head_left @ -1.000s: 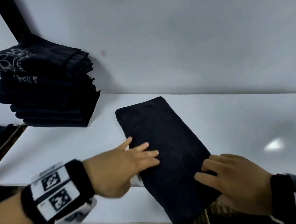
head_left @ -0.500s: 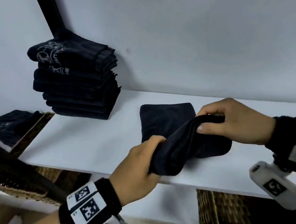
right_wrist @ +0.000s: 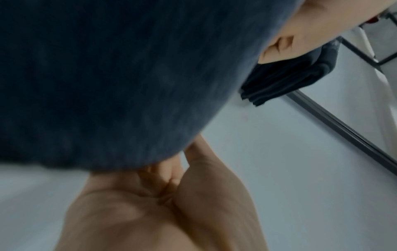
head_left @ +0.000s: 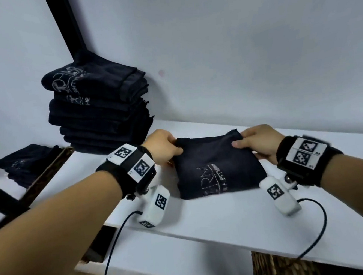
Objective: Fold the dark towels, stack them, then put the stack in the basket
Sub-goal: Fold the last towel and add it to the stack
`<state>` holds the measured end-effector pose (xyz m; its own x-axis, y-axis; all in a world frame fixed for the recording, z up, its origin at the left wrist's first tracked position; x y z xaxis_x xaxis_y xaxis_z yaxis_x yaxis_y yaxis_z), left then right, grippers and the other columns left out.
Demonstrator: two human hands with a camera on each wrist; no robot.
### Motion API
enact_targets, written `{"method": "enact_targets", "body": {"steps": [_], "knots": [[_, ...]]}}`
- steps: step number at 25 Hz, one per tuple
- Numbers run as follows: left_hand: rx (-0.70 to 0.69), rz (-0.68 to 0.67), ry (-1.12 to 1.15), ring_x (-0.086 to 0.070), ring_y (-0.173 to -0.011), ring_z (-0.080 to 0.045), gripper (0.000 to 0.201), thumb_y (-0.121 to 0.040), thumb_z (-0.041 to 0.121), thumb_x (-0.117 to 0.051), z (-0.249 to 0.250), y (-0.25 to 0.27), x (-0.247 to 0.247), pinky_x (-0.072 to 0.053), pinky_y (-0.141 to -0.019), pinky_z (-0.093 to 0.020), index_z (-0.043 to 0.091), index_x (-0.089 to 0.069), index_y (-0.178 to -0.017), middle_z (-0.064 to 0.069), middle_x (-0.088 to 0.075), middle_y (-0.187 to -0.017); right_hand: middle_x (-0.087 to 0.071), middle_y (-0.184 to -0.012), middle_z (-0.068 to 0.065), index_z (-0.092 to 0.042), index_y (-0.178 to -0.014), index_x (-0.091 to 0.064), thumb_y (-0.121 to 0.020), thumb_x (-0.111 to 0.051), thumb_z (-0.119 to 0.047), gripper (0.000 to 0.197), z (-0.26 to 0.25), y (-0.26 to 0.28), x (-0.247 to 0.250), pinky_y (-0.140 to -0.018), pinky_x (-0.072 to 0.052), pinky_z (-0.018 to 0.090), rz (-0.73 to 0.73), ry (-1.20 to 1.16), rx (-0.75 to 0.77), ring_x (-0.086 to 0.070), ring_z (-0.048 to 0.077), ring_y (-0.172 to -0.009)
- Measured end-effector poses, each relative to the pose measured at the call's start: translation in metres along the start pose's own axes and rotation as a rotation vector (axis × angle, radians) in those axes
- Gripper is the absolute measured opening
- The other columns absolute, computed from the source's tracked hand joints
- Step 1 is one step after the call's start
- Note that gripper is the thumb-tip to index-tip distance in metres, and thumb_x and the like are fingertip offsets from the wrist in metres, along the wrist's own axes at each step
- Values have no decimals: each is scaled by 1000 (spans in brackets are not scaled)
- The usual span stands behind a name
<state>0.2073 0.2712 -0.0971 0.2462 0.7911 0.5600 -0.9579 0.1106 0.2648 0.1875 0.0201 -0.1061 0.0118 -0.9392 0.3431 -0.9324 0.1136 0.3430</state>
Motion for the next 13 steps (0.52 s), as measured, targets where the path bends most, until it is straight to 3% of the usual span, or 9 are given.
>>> {"method": "enact_targets", "body": {"steps": [2, 4, 7, 10, 12, 13], "knots": [[-62, 97, 88, -61, -61, -27, 9, -83, 3, -68, 2, -6, 9, -57, -60, -37, 10, -63, -81, -7, -61, -65, -68, -88, 6, -11, -98, -64, -84, -70, -6, 15, -4, -10, 10, -60, -55, 27, 35, -71, 45, -65, 15, -72], [-99, 162, 229, -61, -64, -27, 16, -86, 2, -65, 3, -12, 12, -56, -57, -37, 13, -60, -76, -13, -61, -73, -70, -90, 9, -15, -93, -63, -86, -69, -8, 12, 2, -17, 13, -71, -56, 35, 31, -62, 30, -66, 21, -75], [-139, 186, 295, -58, -66, -27, 16, -91, 7, -56, 7, -21, 6, -56, -58, -48, 17, -54, -79, -17, -58, -79, -70, -96, 19, -19, -90, -59, -85, -67, -9, 14, 10, -26, 14, -80, -56, 46, 72, 60, 53, -66, 29, -80], [-178, 249, 231, -53, -61, -23, 12, -92, 14, -52, 16, -29, 8, -54, -58, -42, 22, -52, -84, -10, -58, -74, -68, -103, 14, -20, -107, -53, -88, -58, -18, 20, 5, -30, 11, -85, -55, 45, 80, 124, 91, -67, 33, -92], [-187, 268, 115, -57, -64, -25, 8, -90, 21, -55, 23, -31, 9, -56, -64, -42, 24, -51, -84, -7, -61, -76, -65, -101, 10, -16, -98, -52, -90, -55, -18, 9, -4, -28, 10, -83, -55, 41, 74, 243, 90, -64, 30, -92], [-153, 266, 22, -60, -68, -26, 7, -89, 26, -57, 21, -32, 8, -57, -66, -41, 24, -51, -86, -7, -62, -80, -64, -94, 11, -14, -88, -51, -89, -54, -15, 3, -6, -27, 10, -76, -55, 39, 73, 295, 72, -63, 29, -84]]}}
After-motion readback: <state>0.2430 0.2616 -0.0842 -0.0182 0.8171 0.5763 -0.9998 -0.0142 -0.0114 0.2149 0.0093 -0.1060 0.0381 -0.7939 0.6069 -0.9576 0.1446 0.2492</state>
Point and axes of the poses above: each hand's wrist, its own y-axis away from the middle knuckle, its own x-axis out of the back of the hand, z = x × y, the point moved 10 cm from there along -y, towards the middle knuckle
